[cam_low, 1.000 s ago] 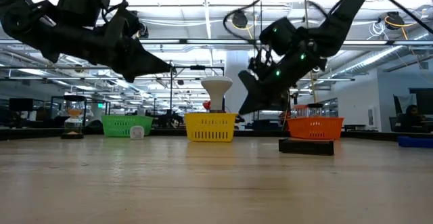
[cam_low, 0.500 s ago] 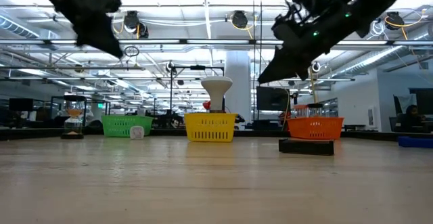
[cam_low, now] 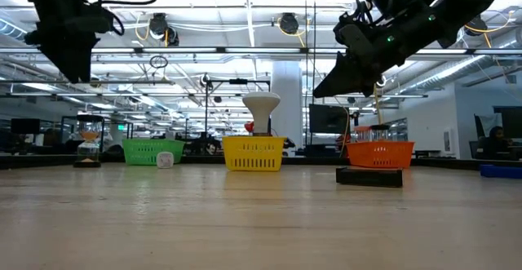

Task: Pick & Place Office items
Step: Put the black orange hourglass into the orange bin

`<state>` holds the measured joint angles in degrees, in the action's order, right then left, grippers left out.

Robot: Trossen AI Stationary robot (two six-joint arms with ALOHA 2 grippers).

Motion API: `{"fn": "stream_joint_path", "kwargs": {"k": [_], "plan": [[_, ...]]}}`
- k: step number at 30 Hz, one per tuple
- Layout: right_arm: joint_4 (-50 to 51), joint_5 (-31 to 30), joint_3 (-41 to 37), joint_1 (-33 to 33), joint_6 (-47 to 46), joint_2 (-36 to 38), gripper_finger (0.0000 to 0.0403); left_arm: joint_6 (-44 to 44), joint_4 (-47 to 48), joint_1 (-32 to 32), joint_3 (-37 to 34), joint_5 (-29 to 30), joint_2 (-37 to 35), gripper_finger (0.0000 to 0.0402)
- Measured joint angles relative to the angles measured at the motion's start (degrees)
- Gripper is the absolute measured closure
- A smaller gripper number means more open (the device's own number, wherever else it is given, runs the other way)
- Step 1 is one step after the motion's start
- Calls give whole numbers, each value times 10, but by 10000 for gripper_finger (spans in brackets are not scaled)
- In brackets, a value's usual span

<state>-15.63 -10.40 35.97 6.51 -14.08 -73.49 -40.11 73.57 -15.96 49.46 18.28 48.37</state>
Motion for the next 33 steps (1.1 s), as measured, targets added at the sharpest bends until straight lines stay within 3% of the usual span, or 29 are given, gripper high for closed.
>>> {"fn": "stream_joint_path", "kwargs": {"k": [6,12,19,25,33], "plan": [[0,0,0,0,0,0,403,81,-44,-92,-2,-24,50,117],[0,2,0,-1,0,0,403,164,-53,-193,-3,-28,118,72],[1,2,0,0,3,0,403,217,-102,-252,-3,-76,155,80],[1,2,0,0,3,0,403,224,-105,-266,-4,-78,173,81],[1,2,0,-2,5,0,403,240,-137,-281,-60,-83,174,86]]}}
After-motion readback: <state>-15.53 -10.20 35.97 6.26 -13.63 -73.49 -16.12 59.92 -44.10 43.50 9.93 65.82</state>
